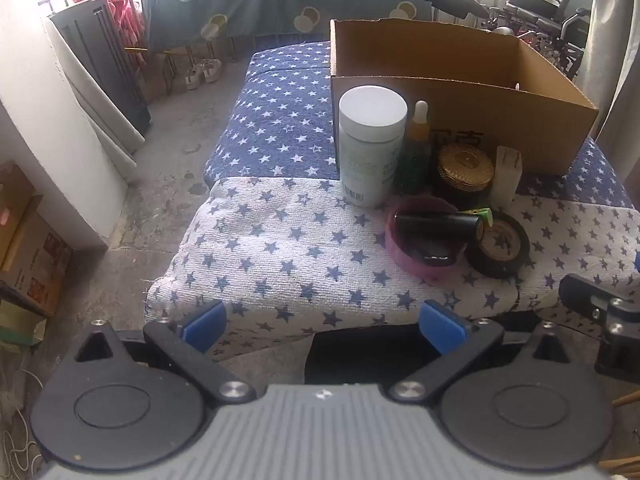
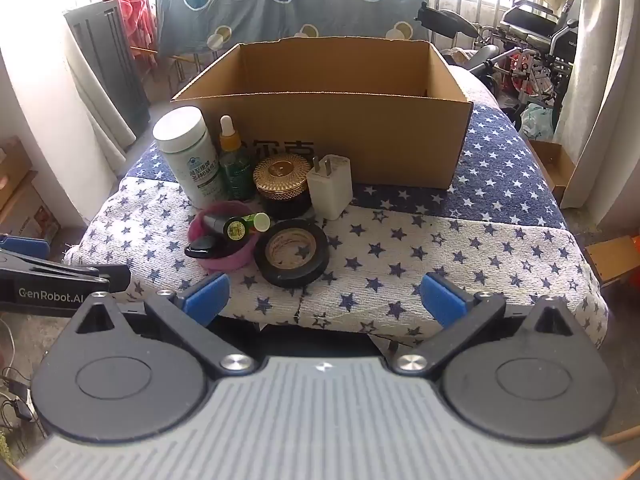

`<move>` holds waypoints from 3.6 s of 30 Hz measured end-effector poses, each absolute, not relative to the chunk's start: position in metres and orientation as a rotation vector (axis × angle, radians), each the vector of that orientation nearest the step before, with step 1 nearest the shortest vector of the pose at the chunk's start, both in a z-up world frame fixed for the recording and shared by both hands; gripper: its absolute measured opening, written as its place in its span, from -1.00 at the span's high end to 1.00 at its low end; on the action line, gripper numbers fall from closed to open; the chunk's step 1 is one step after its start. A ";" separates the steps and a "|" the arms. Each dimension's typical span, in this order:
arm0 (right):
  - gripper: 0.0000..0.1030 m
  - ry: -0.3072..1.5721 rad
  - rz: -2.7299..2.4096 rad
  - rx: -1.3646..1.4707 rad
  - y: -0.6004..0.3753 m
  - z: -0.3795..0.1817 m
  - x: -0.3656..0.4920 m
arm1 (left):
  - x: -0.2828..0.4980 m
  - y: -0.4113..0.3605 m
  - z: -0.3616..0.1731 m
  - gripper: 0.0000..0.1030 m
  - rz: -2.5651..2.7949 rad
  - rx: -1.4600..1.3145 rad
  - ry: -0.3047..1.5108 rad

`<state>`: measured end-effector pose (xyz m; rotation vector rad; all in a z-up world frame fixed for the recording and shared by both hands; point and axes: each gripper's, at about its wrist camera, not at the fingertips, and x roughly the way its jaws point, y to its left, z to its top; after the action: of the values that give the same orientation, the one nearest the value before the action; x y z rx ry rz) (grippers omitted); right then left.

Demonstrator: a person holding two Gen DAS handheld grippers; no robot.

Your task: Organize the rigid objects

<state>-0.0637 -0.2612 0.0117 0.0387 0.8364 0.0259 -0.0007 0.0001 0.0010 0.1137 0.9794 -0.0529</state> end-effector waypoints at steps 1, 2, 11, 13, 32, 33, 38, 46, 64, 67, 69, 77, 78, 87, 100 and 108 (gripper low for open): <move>-0.98 0.839 0.026 0.041 -0.261 0.012 -0.064 | -0.001 0.000 0.002 -1.00 -0.051 0.116 0.975; -0.98 0.841 0.026 0.043 -0.261 0.011 -0.063 | -0.002 0.000 0.003 -1.00 -0.049 0.120 0.970; -0.98 0.846 0.027 0.038 -0.251 0.009 -0.058 | -0.003 0.002 -0.001 -1.00 -0.039 0.131 0.981; -0.98 0.848 0.029 0.041 -0.252 0.009 -0.058 | -0.004 0.002 0.000 -1.00 -0.038 0.140 0.980; -0.98 0.848 0.037 0.052 -0.258 0.014 -0.062 | -0.004 0.002 -0.001 -1.00 -0.035 0.145 0.984; -0.98 0.849 0.037 0.052 -0.258 0.014 -0.062 | -0.004 0.002 -0.001 -0.99 -0.035 0.145 0.984; -0.98 0.853 0.043 0.055 -0.258 0.013 -0.061 | -0.004 0.002 -0.002 -1.00 -0.035 0.146 0.984; -0.98 0.854 0.048 0.056 -0.257 0.013 -0.061 | -0.005 0.002 -0.002 -0.99 -0.035 0.152 0.986; -0.98 0.855 0.049 0.056 -0.257 0.013 -0.060 | -0.004 0.002 -0.003 -0.99 -0.035 0.157 0.989; -0.98 0.855 0.050 0.056 -0.257 0.013 -0.060 | -0.004 0.002 -0.003 -0.99 -0.035 0.158 0.989; -0.98 0.855 0.049 0.057 -0.257 0.013 -0.060 | -0.004 0.002 -0.003 -1.00 -0.034 0.158 0.989; -0.98 0.855 0.050 0.057 -0.257 0.013 -0.060 | -0.004 0.003 -0.004 -0.99 -0.034 0.159 0.990; -0.98 0.855 0.050 0.057 -0.257 0.013 -0.060 | -0.005 0.003 -0.004 -0.99 -0.035 0.160 0.990; -0.98 0.854 0.051 0.057 -0.256 0.013 -0.059 | -0.005 0.004 -0.005 -0.99 -0.034 0.162 0.990; -0.98 0.856 0.055 0.055 -0.253 0.013 -0.058 | -0.004 0.006 -0.007 -1.00 -0.035 0.170 0.997; -0.98 0.860 0.064 0.046 -0.250 0.012 -0.054 | 0.002 0.005 -0.011 -1.00 -0.034 0.175 1.010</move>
<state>-0.0542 -0.2496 0.0119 0.0463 0.8597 0.0638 0.0020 0.0045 -0.0113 0.1749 1.0096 -0.0343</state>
